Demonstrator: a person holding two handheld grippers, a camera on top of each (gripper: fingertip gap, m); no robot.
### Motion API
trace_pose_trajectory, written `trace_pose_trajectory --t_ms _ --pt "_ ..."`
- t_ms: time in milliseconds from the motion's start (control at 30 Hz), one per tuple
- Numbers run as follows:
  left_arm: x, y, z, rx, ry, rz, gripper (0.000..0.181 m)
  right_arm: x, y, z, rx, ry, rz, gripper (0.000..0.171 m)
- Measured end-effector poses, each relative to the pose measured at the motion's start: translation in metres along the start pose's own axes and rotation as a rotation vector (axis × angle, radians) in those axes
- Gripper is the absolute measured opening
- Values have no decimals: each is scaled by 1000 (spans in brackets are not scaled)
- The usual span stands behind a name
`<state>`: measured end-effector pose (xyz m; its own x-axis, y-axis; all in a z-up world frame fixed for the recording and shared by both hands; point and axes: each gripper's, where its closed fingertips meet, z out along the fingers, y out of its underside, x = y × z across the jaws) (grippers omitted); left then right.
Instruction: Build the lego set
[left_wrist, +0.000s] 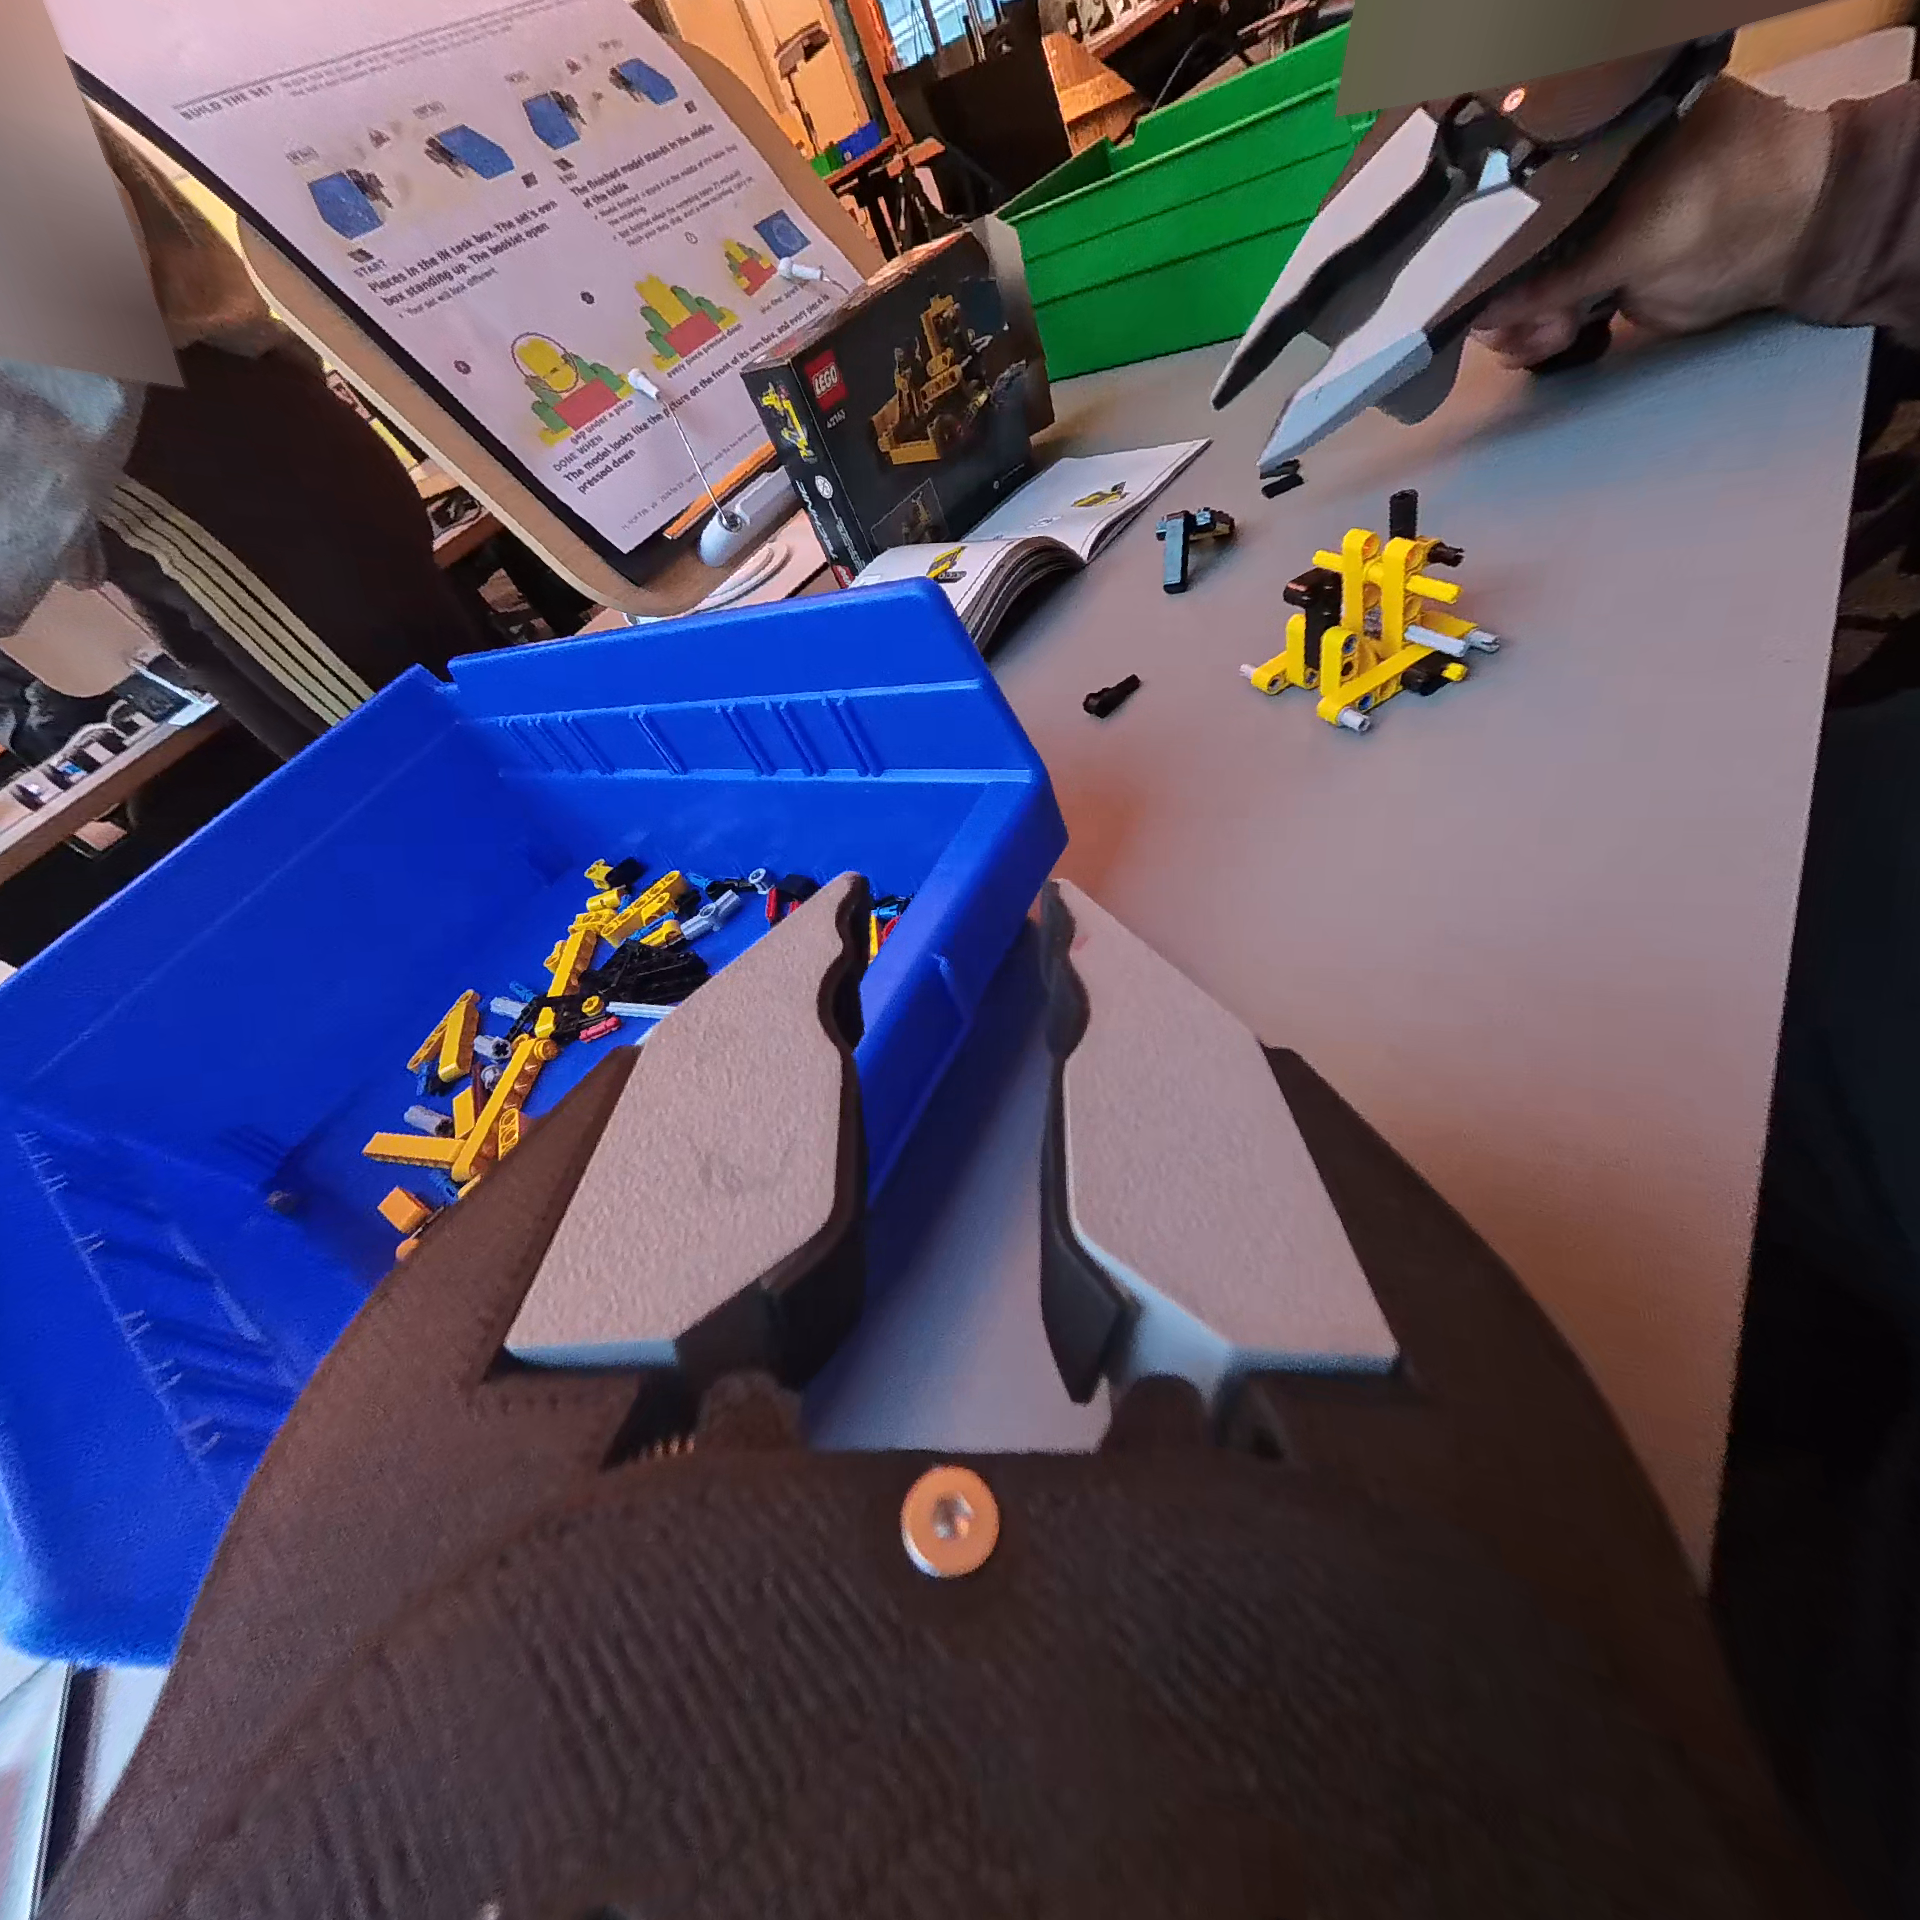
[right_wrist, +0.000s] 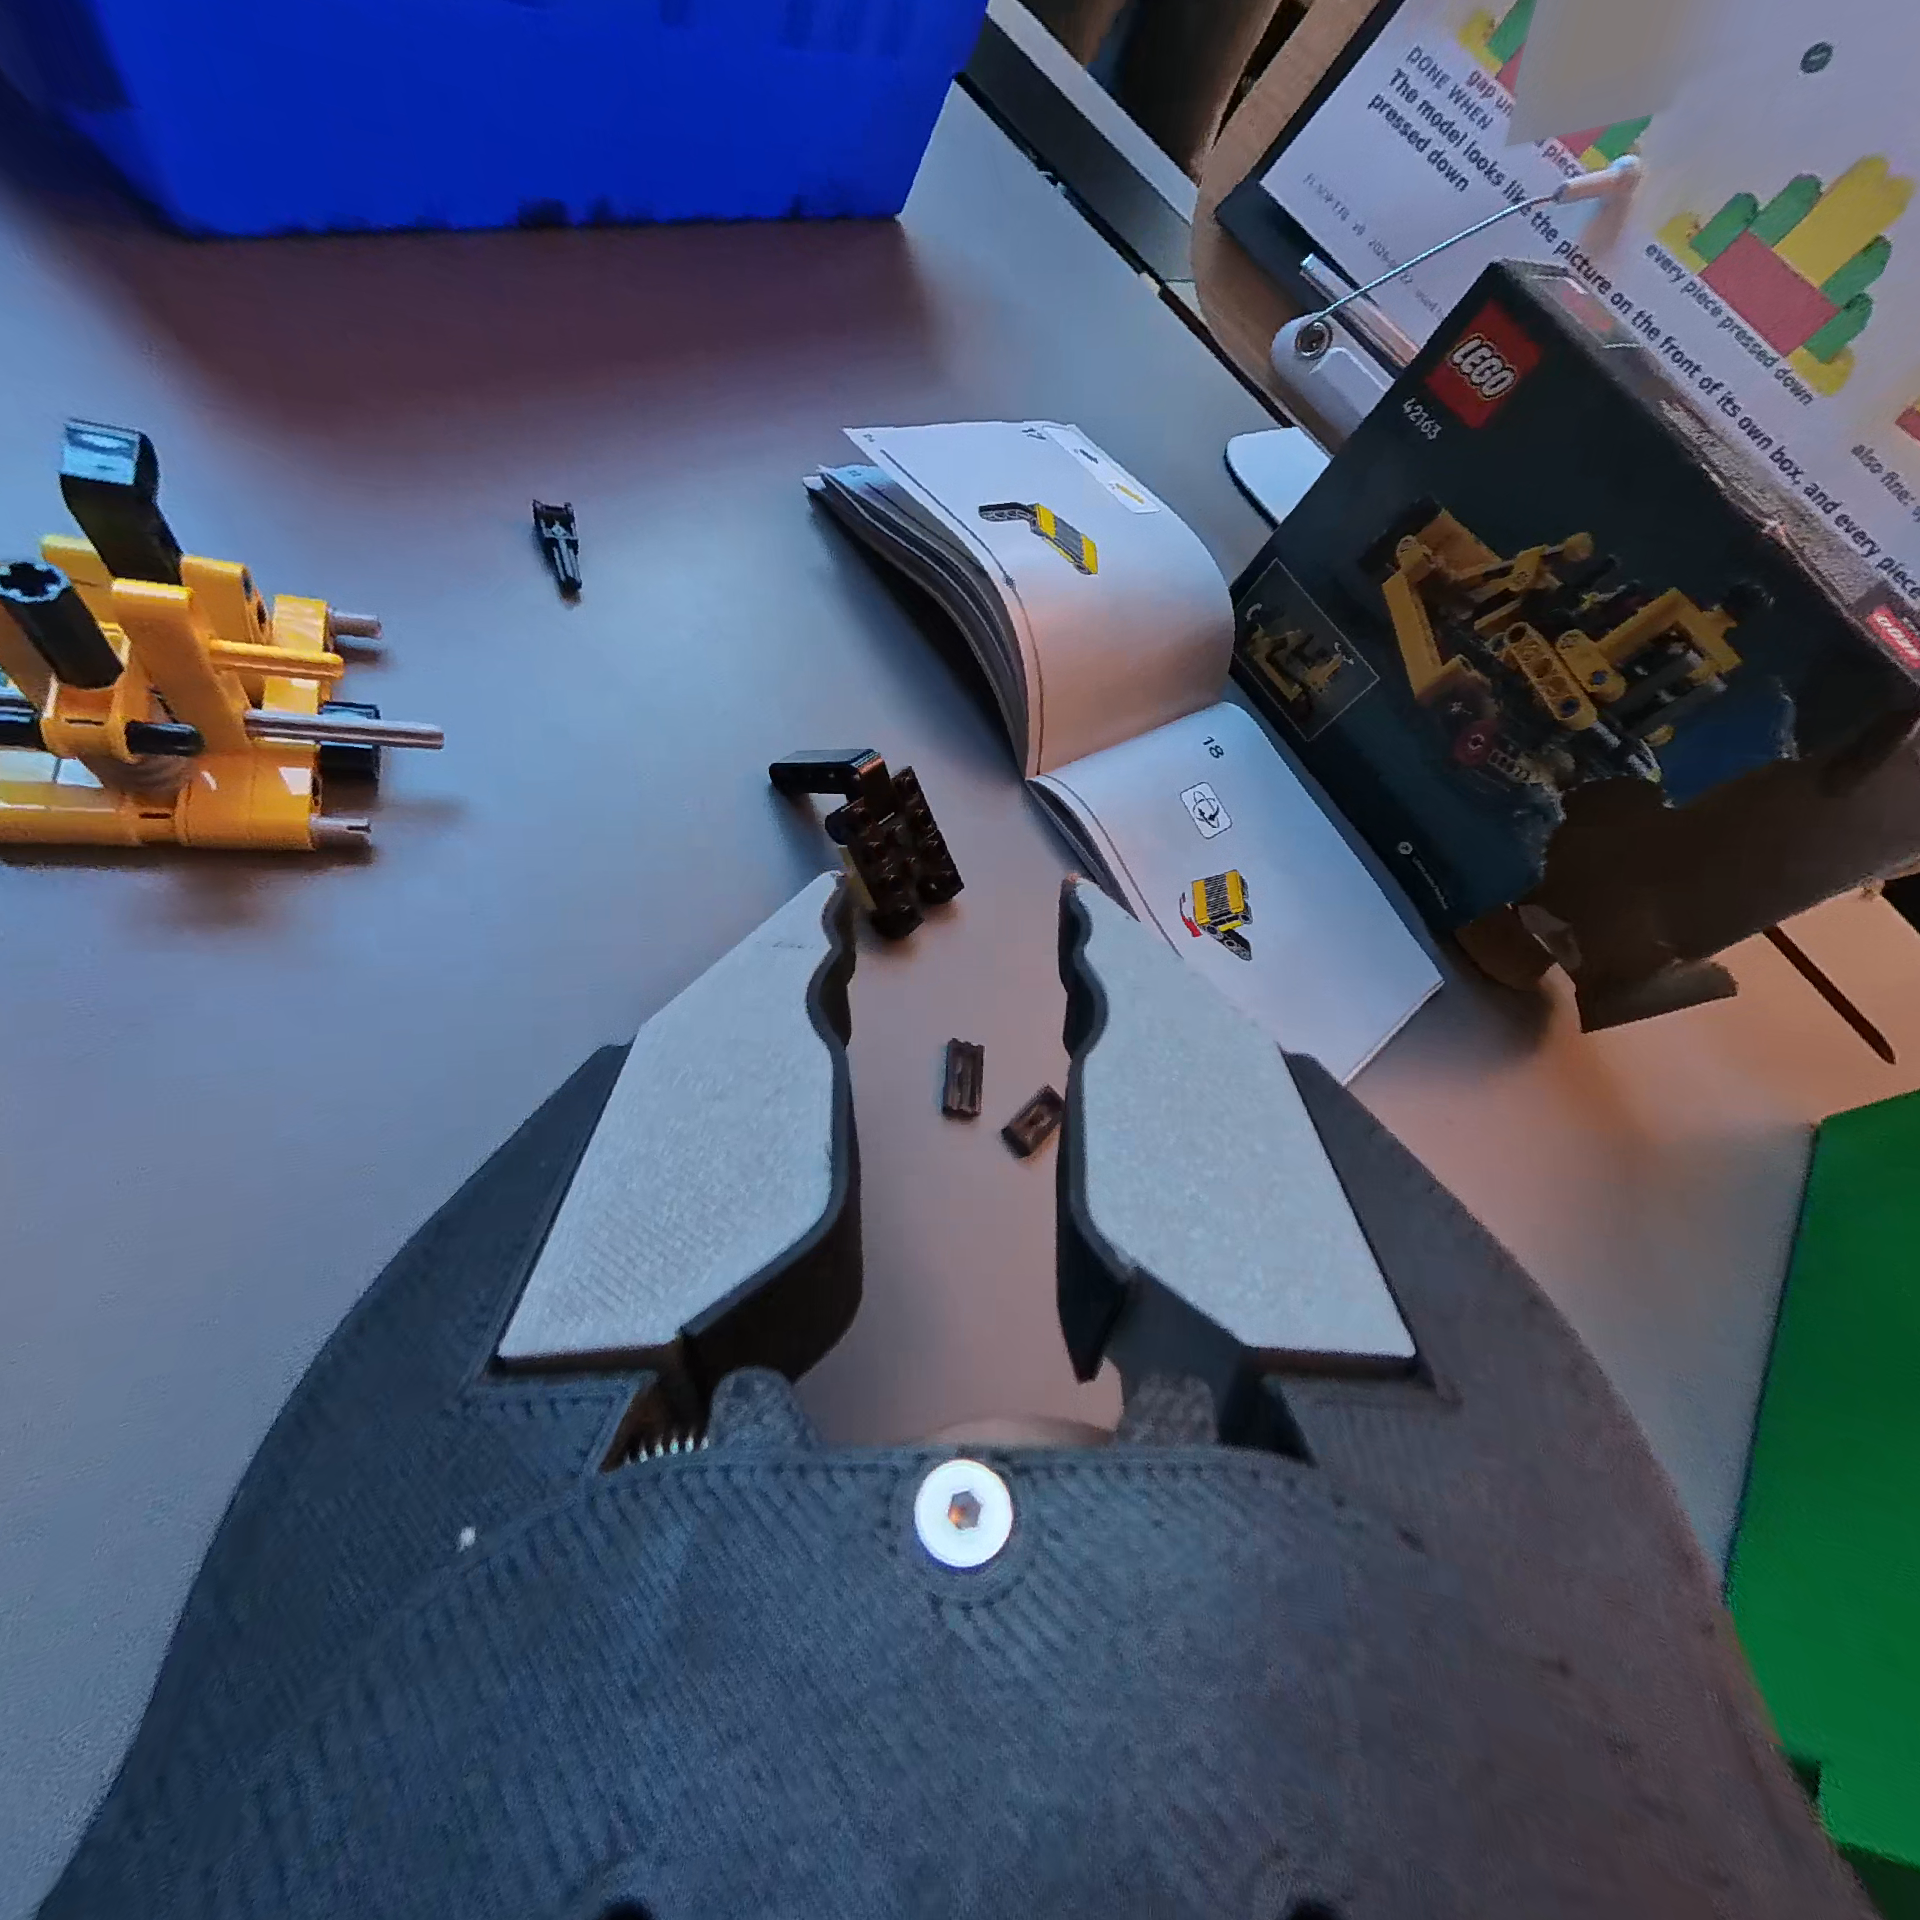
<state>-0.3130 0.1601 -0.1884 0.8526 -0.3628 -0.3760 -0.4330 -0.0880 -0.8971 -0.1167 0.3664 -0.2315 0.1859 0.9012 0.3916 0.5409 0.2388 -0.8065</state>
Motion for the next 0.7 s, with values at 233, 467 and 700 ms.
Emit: trace_pose_trajectory --t_ms 233,467,700 --pt "1 1 1 -7 1 11 30 -2 2 2 -13 -10 -14 36" --pt "1 1 2 -8 1 14 29 -2 1 1 -6 -13 -5 35" --pt "3 -1 0 6 0 30 26 -1 -1 1 3 10 -28 31"
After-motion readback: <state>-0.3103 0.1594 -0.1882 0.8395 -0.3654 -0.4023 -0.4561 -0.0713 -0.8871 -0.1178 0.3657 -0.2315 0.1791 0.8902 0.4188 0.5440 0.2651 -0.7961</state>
